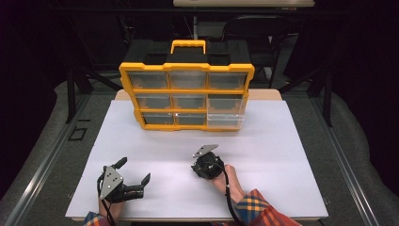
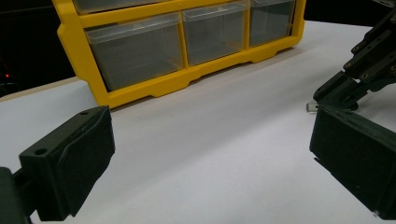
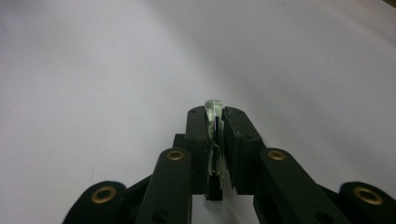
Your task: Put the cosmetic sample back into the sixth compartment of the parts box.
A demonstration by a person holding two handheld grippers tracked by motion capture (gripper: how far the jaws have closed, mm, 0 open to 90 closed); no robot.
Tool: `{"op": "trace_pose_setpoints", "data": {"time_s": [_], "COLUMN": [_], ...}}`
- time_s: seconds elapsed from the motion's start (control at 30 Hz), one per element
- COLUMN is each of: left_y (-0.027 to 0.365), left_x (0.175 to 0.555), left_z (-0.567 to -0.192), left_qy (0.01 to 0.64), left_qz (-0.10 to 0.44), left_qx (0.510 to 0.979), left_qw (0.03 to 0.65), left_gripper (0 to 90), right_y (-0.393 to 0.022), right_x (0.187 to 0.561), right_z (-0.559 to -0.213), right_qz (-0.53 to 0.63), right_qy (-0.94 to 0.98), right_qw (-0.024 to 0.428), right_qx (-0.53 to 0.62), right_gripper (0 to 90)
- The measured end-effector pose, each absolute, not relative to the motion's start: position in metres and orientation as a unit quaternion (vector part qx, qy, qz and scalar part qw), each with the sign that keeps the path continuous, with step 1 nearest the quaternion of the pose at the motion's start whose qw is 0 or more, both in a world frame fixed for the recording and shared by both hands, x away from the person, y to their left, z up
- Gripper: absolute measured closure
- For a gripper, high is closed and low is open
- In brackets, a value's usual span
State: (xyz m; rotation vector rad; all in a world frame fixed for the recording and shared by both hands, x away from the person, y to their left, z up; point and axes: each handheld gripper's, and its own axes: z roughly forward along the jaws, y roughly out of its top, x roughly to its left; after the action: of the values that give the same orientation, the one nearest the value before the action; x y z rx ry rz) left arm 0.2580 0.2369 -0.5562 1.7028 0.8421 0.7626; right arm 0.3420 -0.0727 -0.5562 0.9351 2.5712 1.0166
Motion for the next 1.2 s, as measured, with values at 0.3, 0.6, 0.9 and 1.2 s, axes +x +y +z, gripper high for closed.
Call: {"op": "trace_pose_setpoints", "data": {"time_s": [0.3, 0.6, 0.9, 1.2], "left_y": [0.237, 0.237, 0.237, 0.237], "left_x": [0.258, 0.258, 0.258, 0.258], "left_z": [-0.556, -0.556, -0.556, -0.556], "left_qy": [0.351, 0.352, 0.352, 0.351], "left_qz": [0.318, 0.317, 0.317, 0.322], "left_qx": [0.711, 0.711, 0.712, 0.711], "left_qw": [0.520, 0.520, 0.519, 0.517], "left_gripper": [0.0, 0.1, 0.1, 0.0], "right_y": [-0.079, -0.091, -0.101, -0.113], "right_x": [0.344, 0.349, 0.352, 0.354], "right_z": [-0.548, -0.538, -0.534, -0.529], "right_qz": [0.348, 0.343, 0.332, 0.323], "right_qy": [0.874, 0.876, 0.880, 0.881], "right_qw": [0.108, 0.105, 0.114, 0.117], "right_qx": [0.322, 0.322, 0.320, 0.326], "right_gripper": [80.7, 80.7, 80.6, 80.6]}}
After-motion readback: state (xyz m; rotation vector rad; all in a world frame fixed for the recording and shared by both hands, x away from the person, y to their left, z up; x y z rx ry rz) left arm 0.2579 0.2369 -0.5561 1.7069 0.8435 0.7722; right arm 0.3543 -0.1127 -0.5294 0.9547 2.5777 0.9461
